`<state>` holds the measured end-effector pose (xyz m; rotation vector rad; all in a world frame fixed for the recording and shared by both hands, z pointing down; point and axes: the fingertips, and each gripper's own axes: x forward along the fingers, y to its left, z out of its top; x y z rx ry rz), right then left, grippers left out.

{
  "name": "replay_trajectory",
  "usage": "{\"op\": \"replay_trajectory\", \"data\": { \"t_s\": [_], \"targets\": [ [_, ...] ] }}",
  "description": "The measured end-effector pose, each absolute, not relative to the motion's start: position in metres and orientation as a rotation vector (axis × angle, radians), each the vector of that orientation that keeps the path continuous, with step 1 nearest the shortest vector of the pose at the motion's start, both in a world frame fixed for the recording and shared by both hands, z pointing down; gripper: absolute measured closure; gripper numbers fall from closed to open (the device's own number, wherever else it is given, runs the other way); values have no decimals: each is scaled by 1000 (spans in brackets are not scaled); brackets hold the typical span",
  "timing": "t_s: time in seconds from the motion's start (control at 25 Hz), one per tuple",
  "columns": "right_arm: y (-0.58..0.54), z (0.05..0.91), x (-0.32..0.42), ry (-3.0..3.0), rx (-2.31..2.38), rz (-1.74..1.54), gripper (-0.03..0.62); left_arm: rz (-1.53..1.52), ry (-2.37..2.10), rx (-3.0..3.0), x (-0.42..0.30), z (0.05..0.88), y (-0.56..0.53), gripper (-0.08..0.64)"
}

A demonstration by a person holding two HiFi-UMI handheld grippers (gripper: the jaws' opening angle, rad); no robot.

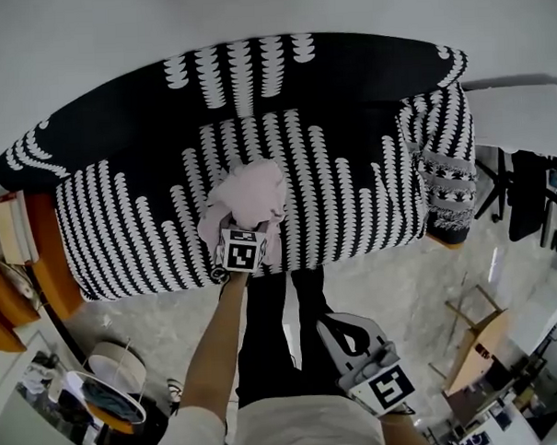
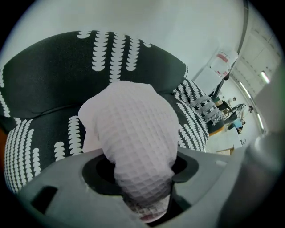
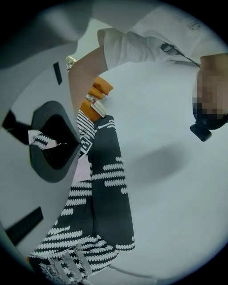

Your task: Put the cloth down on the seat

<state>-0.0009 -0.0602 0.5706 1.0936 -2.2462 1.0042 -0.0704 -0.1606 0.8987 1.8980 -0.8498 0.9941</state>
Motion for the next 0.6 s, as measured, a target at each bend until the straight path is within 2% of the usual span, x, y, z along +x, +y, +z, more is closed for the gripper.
{"op": "replay_trajectory", "data": {
  "t_s": [0.12,0.36,0.6],
  "targets": [
    [-59,571,-5,-2240,1084,1007,584,1009,-822,1901,-69,908,-156,272],
    [-51,577,-2,-2221,1092,1036,584,999,-811,1919,-63,912,-152,251],
    [-54,579,-7,-2232,1087,1027,584,990,-805,1917,-68,911,-151,180]
  ]
}}
